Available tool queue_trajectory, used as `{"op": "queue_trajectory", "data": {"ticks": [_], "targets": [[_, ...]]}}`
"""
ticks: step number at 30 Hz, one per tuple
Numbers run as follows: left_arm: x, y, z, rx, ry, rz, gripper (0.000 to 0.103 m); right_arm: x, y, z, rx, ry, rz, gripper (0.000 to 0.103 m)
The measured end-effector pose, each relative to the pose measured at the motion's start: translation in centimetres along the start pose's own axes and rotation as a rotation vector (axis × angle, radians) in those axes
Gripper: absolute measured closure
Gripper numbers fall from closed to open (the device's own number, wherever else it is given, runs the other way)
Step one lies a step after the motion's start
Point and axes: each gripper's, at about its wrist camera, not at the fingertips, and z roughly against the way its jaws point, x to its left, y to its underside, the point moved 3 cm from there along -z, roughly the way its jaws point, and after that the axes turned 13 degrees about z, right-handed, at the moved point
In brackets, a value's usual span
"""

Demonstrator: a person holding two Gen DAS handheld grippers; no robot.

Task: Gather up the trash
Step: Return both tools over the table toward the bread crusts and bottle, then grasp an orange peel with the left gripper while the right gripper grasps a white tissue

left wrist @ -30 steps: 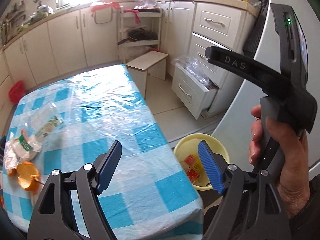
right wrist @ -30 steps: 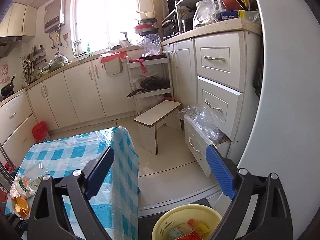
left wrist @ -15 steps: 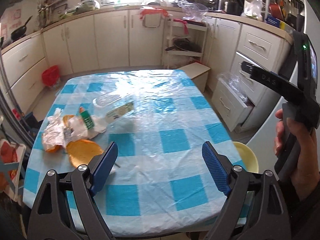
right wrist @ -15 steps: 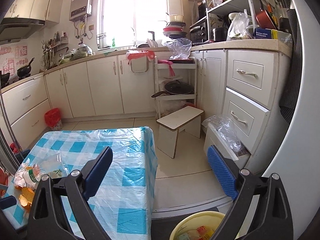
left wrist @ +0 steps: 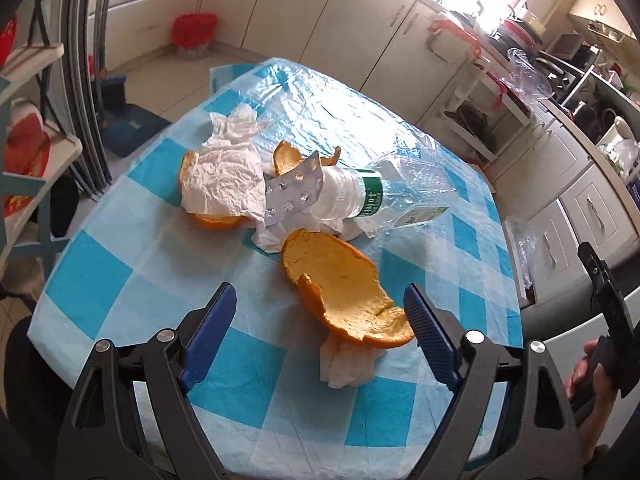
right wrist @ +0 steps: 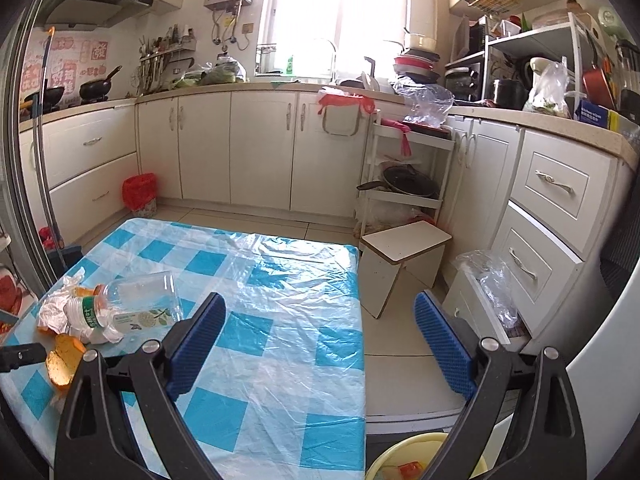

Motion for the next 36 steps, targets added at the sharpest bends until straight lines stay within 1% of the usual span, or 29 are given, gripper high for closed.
{"op": "queue_trajectory", "data": {"ticks": [1,2,3,4,5,6,7,8,9,10,11,12,14,20,25,28,31,34,36], "targets": [[0.1,-0.1,-0.6,0.015,-0.001,0.013,0.032,0.5,0.0,-0.1,0.002,-0.003,0.018,0.011],[0.2,-0.1,-1.2,0.024,0.001,0.020,0.034,1.0,0.0,-0.1,0.001,-0.005,0.034,0.011],[0.3,-0.1,-1.6,0.029,0.003,0.023,0.039,1.4,0.0,-0.1,-0.001,-0.006,0.053,0.011],[0.1,-0.1,-1.9,0.030,0.002,0.019,0.045,1.7,0.0,-0.1,-0.003,-0.006,0.067,0.011],[-0.1,-0.1,-2.2,0.031,-0.002,0.008,0.048,2.0,0.0,-0.1,-0.005,-0.008,0.080,0.011],[-0.4,-0.1,-2.5,0.032,-0.006,0.000,0.053,2.2,0.0,-0.1,-0.006,-0.010,0.087,0.011],[-0.6,-0.1,-2.8,0.033,-0.009,-0.004,0.063,2.3,0.0,-0.1,-0.006,-0.014,0.093,0.011],[-0.7,0.0,-3.2,0.038,-0.011,-0.006,0.070,2.5,0.0,-0.1,-0.006,-0.019,0.097,0.011],[-0.7,-0.1,-3.5,0.045,-0.020,-0.006,0.083,2.7,0.0,-0.2,-0.006,-0.025,0.101,0.011],[-0.7,-0.1,-3.9,0.053,-0.021,0.001,0.090,2.8,0.0,-0.2,-0.004,-0.032,0.105,0.011],[-0.6,-0.3,-4.1,0.059,-0.015,0.008,0.092,3.0,0.1,-0.3,0.000,-0.039,0.110,0.011],[-0.6,-0.3,-4.1,0.059,-0.010,0.009,0.097,3.2,0.1,-0.4,0.005,-0.046,0.117,0.011],[-0.6,-0.6,-3.6,0.051,0.004,0.005,0.098,3.6,0.2,-0.5,0.010,-0.059,0.129,0.011],[-0.3,-2.1,-0.3,0.001,0.097,0.014,0.098,5.4,0.4,-0.7,0.037,-0.116,0.175,0.011],[1.0,-3.7,2.7,-0.035,0.155,0.050,0.098,8.3,0.9,-0.7,0.062,-0.187,0.242,0.011],[2.3,-4.5,4.4,-0.048,0.175,0.075,0.098,10.2,1.1,-0.2,0.063,-0.280,0.249,0.011],[4.2,-5.2,5.7,-0.064,0.172,0.092,0.098,13.0,1.2,0.9,0.052,-0.400,0.248,0.011],[6.4,-5.7,6.4,-0.074,0.136,0.095,0.098,16.2,1.1,1.7,0.052,-0.525,0.240,0.011],[8.2,-5.8,6.0,-0.059,0.106,0.102,0.098,18.2,1.1,2.1,0.057,-0.583,0.248,0.011]]}}
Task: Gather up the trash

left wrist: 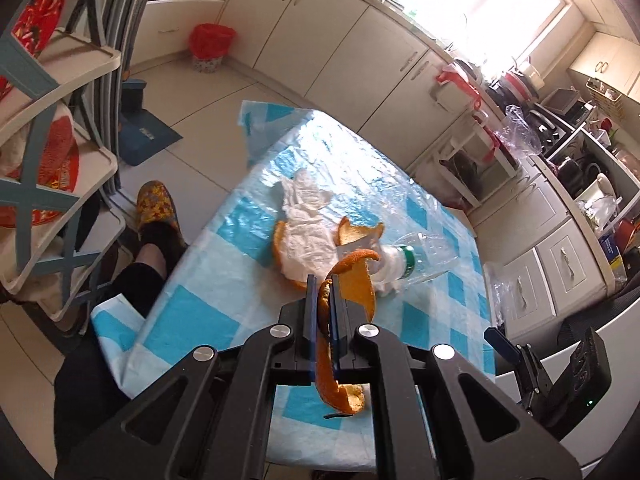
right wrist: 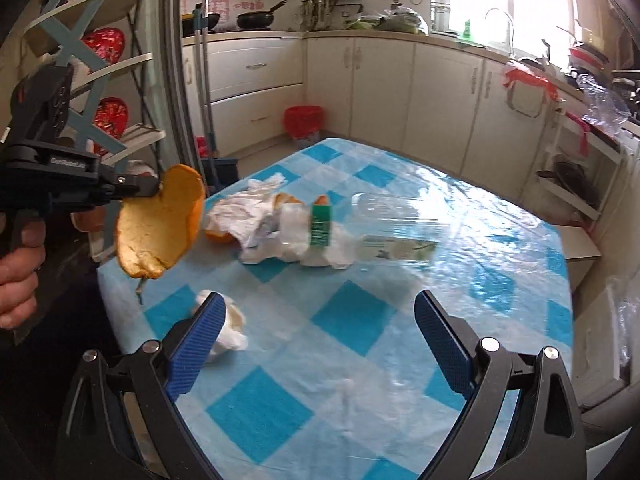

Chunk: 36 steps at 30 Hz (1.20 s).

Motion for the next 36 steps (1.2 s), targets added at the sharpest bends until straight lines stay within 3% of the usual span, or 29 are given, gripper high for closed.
{"op": "queue_trajectory", "data": {"ticks": [5,9,13,18,21,23,36], "targets": [[3.4,0.6,-1.9,0.060,-0.087,0.007,0.098,3.5,-0.7,-2.4,0.049,-0.089,0.035,0.012],[4.6,1.2,-3.0,0.084,-0.135,-0.010,0.098,4.6,-0.6,-4.0,0.096,-0.124,0.046,0.022],[4.5,2.0,-3.7,0.096,-0.155,-0.043,0.087,5.2,-0.2,-5.4,0.140,-0.145,0.048,0.030],[3.7,2.6,-3.8,0.067,-0.176,-0.099,0.084,5.6,0.2,-6.3,0.184,-0.156,0.049,0.054],[3.2,2.9,-3.8,0.056,-0.186,-0.124,0.084,5.7,0.4,-6.4,0.193,-0.156,0.048,0.062],[3.0,3.1,-3.8,0.052,-0.188,-0.134,0.090,5.6,0.3,-6.4,0.193,-0.159,0.041,0.066],[-0.5,4.9,-3.1,0.018,-0.178,-0.242,0.097,3.9,1.2,-4.8,0.187,-0.124,0.006,0.072]]}}
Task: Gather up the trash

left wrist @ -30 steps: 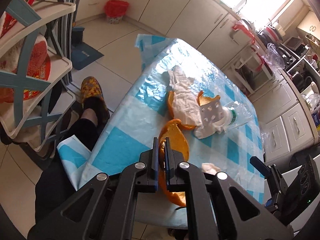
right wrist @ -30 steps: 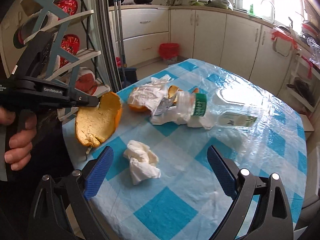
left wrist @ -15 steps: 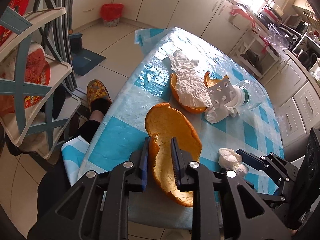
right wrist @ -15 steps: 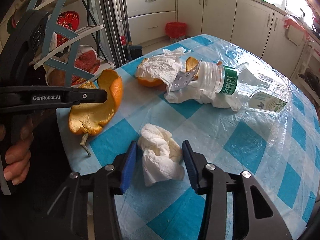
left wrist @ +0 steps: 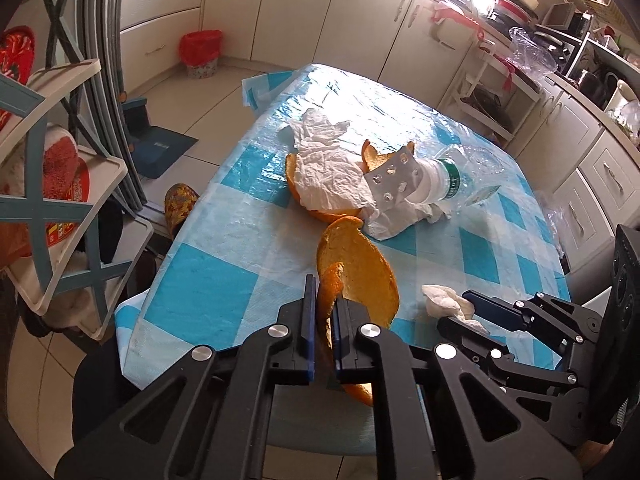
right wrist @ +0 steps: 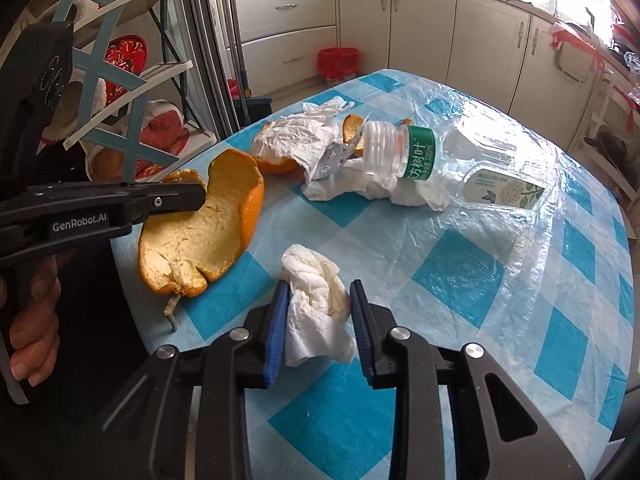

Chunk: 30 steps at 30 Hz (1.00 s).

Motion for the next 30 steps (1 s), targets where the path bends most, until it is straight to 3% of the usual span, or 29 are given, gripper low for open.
{"op": "queue_trajectory", "data": {"ticks": [6,12,15,17,18,19,22,27,30], "targets": [[-1.7,0.7,0.0,0.001,0.003,-0.034,0.097,-1.4,1.1,1.1,-0.005,0.029,-0.040,0.072],[-2.2,1.8,-1.7,0.064,-0.001,-0.036,0.094,-2.9,2.4,2.3,-0.008,0.061,-0.082,0.072],[-2.2,2.0,-2.0,0.067,0.013,-0.023,0.081,-3.6,2.9,2.5,-0.003,0.075,-0.103,0.072],[-2.6,2.1,-2.0,0.062,0.022,-0.029,0.064,-4.0,3.3,2.5,0.000,0.081,-0.116,0.072],[-2.8,2.2,-1.9,0.048,0.010,-0.034,0.048,-4.2,3.5,2.5,0.003,0.082,-0.121,0.072],[-2.9,2.3,-1.8,0.032,-0.009,-0.039,0.041,-4.4,3.8,2.5,0.003,0.084,-0.127,0.072],[-3.1,2.7,-1.8,0.009,-0.024,-0.066,0.041,-5.1,4.7,2.4,0.006,0.082,-0.155,0.072],[-3.3,2.8,-1.7,-0.009,-0.036,-0.069,0.041,-5.3,5.0,2.7,-0.010,0.081,-0.163,0.056],[-3.7,3.1,-1.7,-0.016,-0.037,-0.066,0.050,-5.2,5.1,2.7,-0.010,0.095,-0.142,0.055]]}}
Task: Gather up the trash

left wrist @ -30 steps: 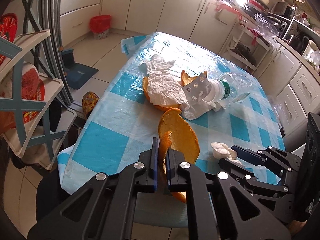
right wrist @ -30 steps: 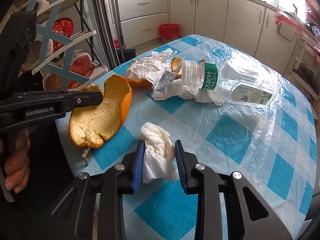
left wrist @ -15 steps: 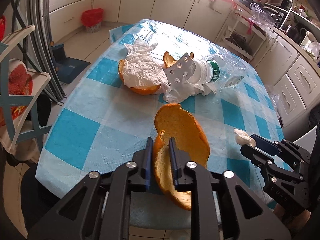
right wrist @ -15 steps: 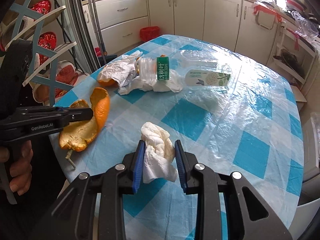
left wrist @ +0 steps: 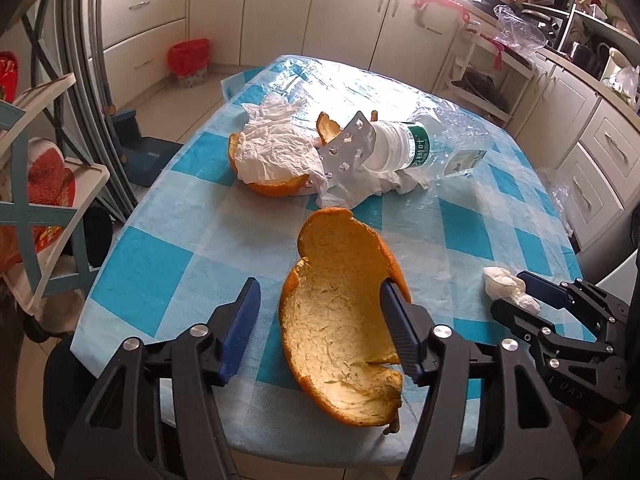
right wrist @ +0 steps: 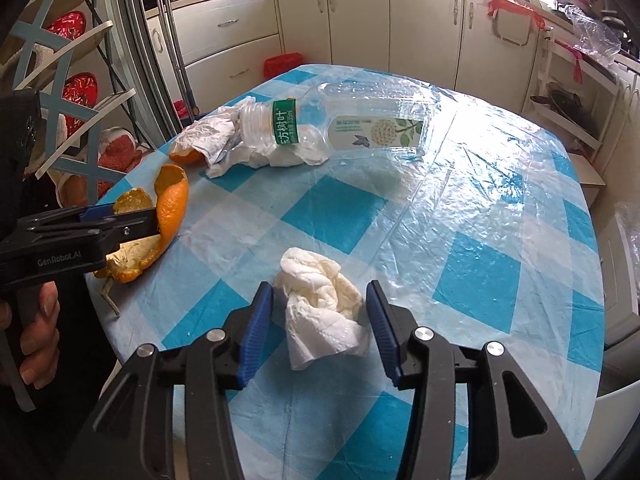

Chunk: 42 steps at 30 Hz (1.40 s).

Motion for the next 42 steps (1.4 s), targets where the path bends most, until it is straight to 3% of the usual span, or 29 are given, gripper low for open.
{"op": "queue_trajectory", "data": {"ticks": [2,3,4,6,18,27,34,42], "targets": [[-0.3,0.2,0.0,0.005,0.011,-0.001,0.064,-0.3,0.2,0.2,-0.008,-0.001,-0.010,0.055],[-0.4,0.3,0.0,0.010,0.015,0.002,0.080,-0.6,0.3,0.3,-0.012,-0.003,-0.019,0.056],[-0.5,0.4,-0.2,0.018,0.021,0.003,0.089,-0.8,0.4,0.4,-0.015,-0.005,-0.027,0.057],[-1.0,0.4,-0.3,0.024,0.038,0.002,0.096,-1.3,0.7,0.6,-0.012,-0.007,-0.037,0.073],[-9.9,0.4,2.5,-0.003,0.192,-0.111,0.097,-5.2,1.9,4.8,-0.118,0.064,-0.159,0.077],[-17.1,2.1,3.1,0.019,0.278,-0.200,0.097,-11.6,5.8,9.3,-0.162,0.221,-0.389,0.077],[-23.2,4.0,2.8,0.049,0.350,-0.265,0.097,-17.4,13.1,11.5,-0.101,0.353,-0.695,0.077],[-29.1,6.5,2.0,0.100,0.408,-0.338,0.097,-21.1,19.1,11.1,0.019,0.394,-0.927,0.077]]}}
